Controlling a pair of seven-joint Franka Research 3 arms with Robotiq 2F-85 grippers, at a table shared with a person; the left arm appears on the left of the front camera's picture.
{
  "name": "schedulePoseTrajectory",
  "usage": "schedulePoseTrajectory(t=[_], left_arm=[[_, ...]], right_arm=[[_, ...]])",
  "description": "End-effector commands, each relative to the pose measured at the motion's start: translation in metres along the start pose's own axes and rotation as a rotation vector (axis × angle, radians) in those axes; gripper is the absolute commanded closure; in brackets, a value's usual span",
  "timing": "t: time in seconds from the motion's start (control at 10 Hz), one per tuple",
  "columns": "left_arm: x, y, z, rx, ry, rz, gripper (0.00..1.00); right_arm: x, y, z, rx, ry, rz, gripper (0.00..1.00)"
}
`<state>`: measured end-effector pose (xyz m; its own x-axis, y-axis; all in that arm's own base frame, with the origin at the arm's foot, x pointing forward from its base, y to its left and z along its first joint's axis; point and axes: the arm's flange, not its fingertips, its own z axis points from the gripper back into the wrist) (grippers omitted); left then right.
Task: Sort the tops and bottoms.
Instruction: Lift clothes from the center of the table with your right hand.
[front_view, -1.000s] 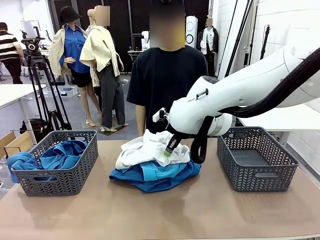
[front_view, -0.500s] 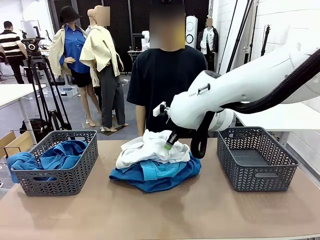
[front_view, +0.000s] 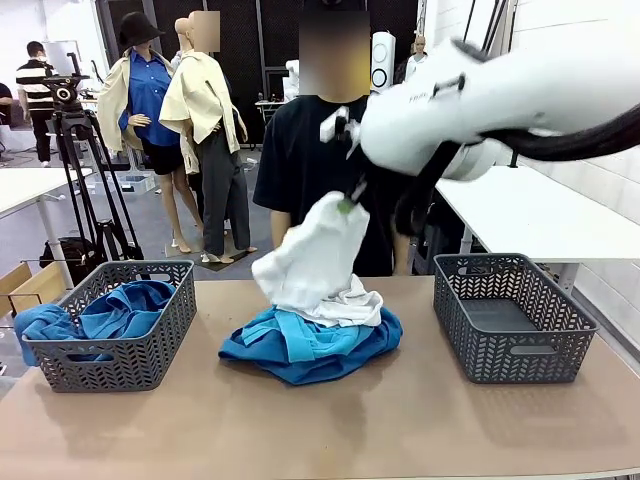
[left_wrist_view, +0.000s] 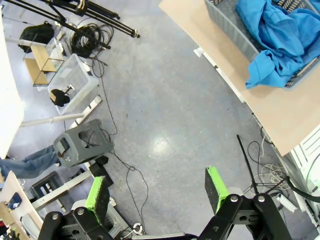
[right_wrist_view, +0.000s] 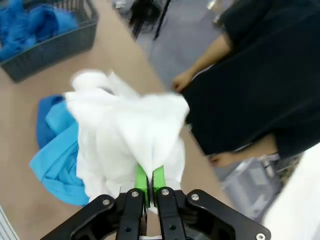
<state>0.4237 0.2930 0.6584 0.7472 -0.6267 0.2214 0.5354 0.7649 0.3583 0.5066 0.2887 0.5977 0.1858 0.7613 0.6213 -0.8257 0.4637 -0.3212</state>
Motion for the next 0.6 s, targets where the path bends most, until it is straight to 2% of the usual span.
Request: schedulePoseTrajectory(t=[0.0,0.3,0.5], left_arm=[[-0.002,0.000,0.002,0.006,0.008,-0.004,0.00],[-0.002,0.000,0.002,0.006,0.008,-0.004,0.00],[-0.002,0.000,0.002,0.006,0.008,-0.004,0.00]], right_arm=[[0.053,-0.023,0.059,-0.137,-0.085,0.077,1.00],[0.143,-0.048,0.176,-0.426,-0.161,0.129,1.00],[0.185,-0.049,0.232,-0.605,-0.184,0.148,1.00]])
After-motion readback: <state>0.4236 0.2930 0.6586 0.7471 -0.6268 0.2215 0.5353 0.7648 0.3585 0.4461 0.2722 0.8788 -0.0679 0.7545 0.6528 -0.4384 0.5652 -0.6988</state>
